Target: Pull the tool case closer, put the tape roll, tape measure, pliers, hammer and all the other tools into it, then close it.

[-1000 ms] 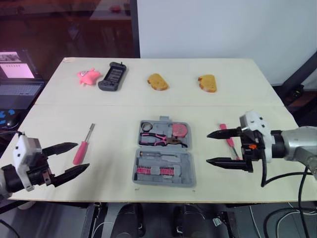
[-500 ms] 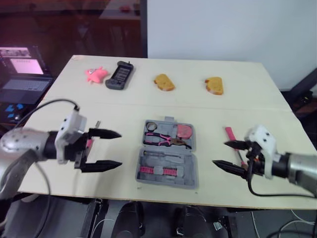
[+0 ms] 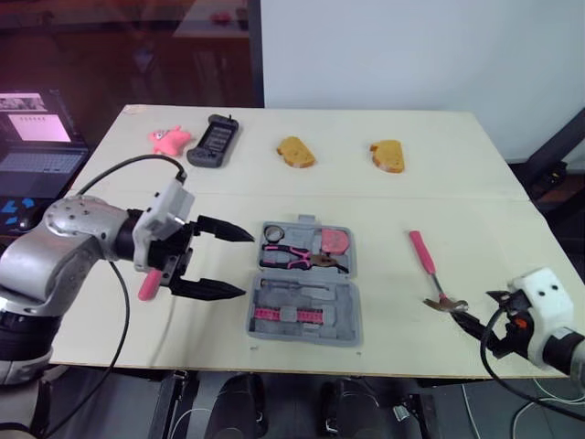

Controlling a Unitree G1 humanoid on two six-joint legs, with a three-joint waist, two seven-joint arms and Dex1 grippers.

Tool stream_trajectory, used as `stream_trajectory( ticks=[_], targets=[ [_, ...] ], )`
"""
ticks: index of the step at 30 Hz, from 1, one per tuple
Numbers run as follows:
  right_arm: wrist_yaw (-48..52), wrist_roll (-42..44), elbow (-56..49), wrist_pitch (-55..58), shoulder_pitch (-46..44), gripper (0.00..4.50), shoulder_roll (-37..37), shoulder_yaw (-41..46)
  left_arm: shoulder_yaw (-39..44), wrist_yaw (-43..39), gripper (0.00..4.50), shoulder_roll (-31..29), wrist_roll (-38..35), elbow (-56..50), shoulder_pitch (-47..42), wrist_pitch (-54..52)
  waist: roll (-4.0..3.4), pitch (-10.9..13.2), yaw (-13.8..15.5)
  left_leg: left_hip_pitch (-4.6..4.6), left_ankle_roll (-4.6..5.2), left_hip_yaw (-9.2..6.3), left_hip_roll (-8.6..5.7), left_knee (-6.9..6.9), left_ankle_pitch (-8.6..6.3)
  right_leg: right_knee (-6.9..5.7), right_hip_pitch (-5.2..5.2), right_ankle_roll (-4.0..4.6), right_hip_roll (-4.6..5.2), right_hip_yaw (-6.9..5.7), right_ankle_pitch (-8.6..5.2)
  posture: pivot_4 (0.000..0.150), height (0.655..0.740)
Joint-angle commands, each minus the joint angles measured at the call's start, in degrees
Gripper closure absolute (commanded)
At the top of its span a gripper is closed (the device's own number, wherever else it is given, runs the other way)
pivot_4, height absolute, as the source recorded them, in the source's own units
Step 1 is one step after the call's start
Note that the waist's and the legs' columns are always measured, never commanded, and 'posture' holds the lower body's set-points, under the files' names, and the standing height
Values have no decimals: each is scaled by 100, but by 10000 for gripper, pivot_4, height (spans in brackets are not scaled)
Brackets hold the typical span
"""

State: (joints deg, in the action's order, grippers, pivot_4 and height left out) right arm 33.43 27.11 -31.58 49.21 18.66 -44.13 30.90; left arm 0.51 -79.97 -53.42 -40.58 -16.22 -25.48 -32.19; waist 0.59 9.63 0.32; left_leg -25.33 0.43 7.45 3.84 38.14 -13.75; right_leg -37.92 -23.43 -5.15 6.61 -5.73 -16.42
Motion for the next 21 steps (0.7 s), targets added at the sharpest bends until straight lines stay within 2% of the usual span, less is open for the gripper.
stream_trajectory(
  ticks=[1,10,16,21],
  targets=[
    [-202,-210,535,163,-563,563,-215,-321,286,194,0,-46,-100,-305,165,-68,0,0,-4,1,0,0,0,0,0,-2,0,0,0,3,0,1500,7188],
    [-186,-454,2468,510,-2255,563,-272,-1341,835,1004,0,-52,-291,-1195,1079,-316,-5,3,34,-1,1,3,-1,3,1,-6,0,-2,4,4,0,1500,7188],
    [-103,-669,3185,320,-2676,563,-170,-1838,1015,1365,0,-79,-105,-1508,1698,-202,-6,3,22,0,-1,10,-2,2,2,-7,-1,-2,3,3,0,1500,7188],
    [-154,-719,3407,322,-2842,563,-39,-2017,1133,1555,0,-90,-145,-1618,1868,-197,-6,2,20,0,-25,11,-2,2,16,-8,-1,-2,4,3,0,1500,7188]
  ],
)
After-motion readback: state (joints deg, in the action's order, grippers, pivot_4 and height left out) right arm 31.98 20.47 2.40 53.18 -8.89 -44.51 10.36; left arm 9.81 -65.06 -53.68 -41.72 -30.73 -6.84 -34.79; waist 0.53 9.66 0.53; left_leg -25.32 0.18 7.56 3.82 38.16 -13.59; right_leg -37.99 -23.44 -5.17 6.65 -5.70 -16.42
